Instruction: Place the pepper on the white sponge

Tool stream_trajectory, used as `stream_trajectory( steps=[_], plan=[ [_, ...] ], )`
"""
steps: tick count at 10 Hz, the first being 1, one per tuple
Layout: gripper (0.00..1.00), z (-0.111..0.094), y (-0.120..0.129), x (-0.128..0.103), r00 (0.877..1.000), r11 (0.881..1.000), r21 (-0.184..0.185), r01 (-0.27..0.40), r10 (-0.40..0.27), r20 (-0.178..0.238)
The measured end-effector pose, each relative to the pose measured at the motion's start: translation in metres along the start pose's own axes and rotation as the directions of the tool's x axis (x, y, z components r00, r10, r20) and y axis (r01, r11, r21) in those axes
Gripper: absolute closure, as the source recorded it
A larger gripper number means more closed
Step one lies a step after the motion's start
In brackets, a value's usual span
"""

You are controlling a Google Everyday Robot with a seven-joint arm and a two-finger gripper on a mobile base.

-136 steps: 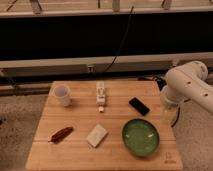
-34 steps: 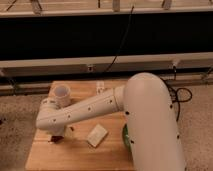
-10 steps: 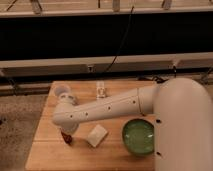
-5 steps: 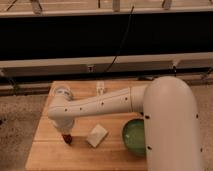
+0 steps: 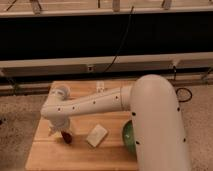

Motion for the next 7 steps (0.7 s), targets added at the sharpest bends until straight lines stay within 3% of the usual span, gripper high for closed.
stream_trajectory(
  steps=[4,5,7],
  plan=[
    [0.21,0.025,0.004,0.003,1.0,0.999,-0.045,0.0,0.001,0.022],
    [0.26,0.028,0.005,0.003,1.0,0.999,-0.052,-0.001,0.002,0.026],
    [0.47,0.028,0.008,0.004,1.0,0.998,-0.056,-0.008,0.009,0.027]
  ],
)
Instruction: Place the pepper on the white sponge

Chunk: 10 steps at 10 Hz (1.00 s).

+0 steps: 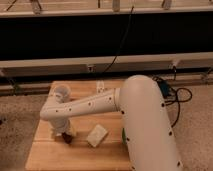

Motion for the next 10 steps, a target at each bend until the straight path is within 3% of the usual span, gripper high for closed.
stream_trajectory(
  steps=[5,6,10],
  plan=[
    [0.95,-0.012,0.004,0.0,1.0,1.0,-0.001,-0.012,0.012,-0.023],
    [1.0,-0.017,0.006,0.0,0.999,1.0,0.004,-0.018,0.018,-0.032],
    [1.0,-0.044,0.032,0.001,0.995,0.997,0.016,-0.077,0.078,-0.067]
  ],
)
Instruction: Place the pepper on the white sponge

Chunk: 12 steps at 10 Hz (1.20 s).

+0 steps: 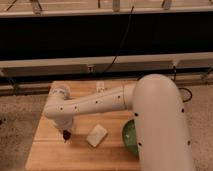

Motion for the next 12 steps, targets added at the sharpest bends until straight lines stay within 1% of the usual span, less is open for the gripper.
stream_trajectory(
  steps=[3,5,7,9,12],
  plan=[
    [1.0,-0.024,0.04,0.003,0.996,0.997,0.002,-0.083,0.083,-0.04],
    [1.0,-0.035,0.069,0.004,0.988,0.99,-0.002,-0.141,0.141,-0.064],
    [1.0,-0.036,0.083,0.002,0.981,0.983,-0.006,-0.183,0.182,-0.067],
    [1.0,-0.031,0.103,-0.004,0.971,0.973,-0.009,-0.232,0.231,-0.057],
    [1.0,-0.023,0.113,-0.014,0.964,0.965,-0.012,-0.262,0.261,-0.044]
  ],
)
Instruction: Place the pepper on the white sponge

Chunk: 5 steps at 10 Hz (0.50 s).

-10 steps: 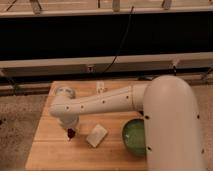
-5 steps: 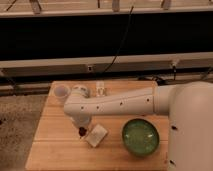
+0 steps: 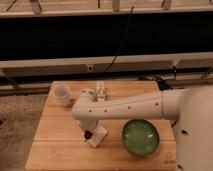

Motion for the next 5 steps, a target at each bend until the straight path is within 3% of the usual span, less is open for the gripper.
stream_trajectory(
  steps=[5],
  plan=[
    [1.0,0.0101,0.0133,-0.0084,0.999,0.999,-0.01,-0.033,0.034,0.015]
  ],
)
